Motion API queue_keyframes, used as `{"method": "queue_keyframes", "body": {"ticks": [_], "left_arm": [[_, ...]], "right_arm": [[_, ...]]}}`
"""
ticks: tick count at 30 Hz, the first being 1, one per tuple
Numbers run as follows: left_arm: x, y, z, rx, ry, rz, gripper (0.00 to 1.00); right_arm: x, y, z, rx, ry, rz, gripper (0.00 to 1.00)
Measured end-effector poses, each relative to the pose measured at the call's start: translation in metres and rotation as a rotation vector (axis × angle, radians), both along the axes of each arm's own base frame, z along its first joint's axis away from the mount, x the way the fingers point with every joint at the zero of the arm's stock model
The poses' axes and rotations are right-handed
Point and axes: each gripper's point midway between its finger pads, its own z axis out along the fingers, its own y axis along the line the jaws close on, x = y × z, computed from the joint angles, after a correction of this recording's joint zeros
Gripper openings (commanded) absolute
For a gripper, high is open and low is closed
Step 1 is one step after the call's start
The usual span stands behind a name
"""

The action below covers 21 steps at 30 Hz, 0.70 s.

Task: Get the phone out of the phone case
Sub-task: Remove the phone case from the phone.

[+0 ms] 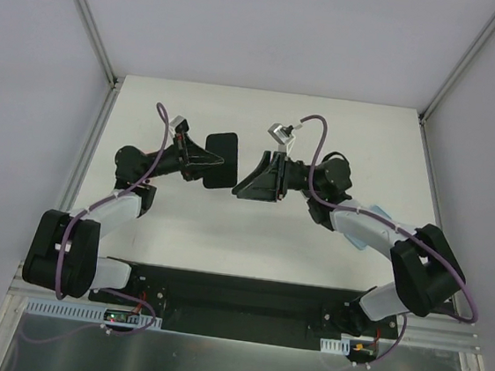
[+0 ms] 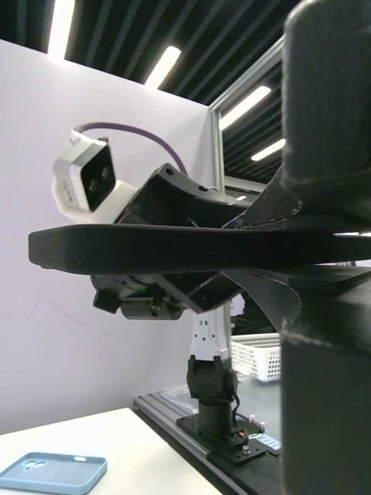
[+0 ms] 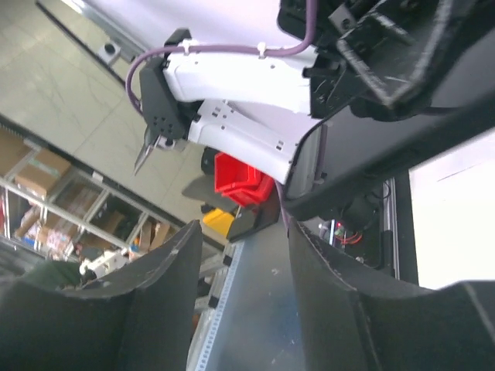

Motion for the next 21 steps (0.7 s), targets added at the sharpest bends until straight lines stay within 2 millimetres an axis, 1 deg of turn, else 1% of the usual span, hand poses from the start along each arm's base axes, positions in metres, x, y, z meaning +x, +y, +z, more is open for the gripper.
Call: {"method": "queue_keyframes", "body": {"ticks": [3,6,8,11,15,18,20,21], "left_arm": [[-0.001,0.001,0.001,0.003,-0.02,0.006,0.0],[-0.003,0.001,0.002,0.007,-0.037,0.004,0.0],[-0.004,0.001,0.003,0.01,-0.048,0.003,0.0],[-0.007,0.001,0.005,0.015,-0.075,0.001,0.0],[-0.012,0.001,0.007,0.025,-0.115,-0.008,0.0],[-0.014,0.001,0.008,0.028,-0.133,-0.009,0.0],[-0.014,0.001,0.007,0.029,-0.136,-0.009,0.0],[-0.015,0.001,0.008,0.028,-0.137,-0.009,0.0]], "right_arm": [[0.009,-0.002,-0.008,-0.006,0.033,-0.047,0.52],[0.024,-0.005,-0.021,-0.03,0.093,-0.12,0.52],[0.031,-0.006,-0.028,-0.052,0.119,-0.153,0.53],[0.033,-0.004,-0.034,-0.081,0.134,-0.173,0.55],[0.031,0.002,-0.027,-0.087,0.117,-0.159,0.56],[0.022,0.009,-0.011,-0.066,0.073,-0.123,0.55],[0.014,0.013,-0.002,-0.051,0.042,-0.092,0.53],[0.012,0.014,0.0,-0.05,0.035,-0.082,0.5]]}}
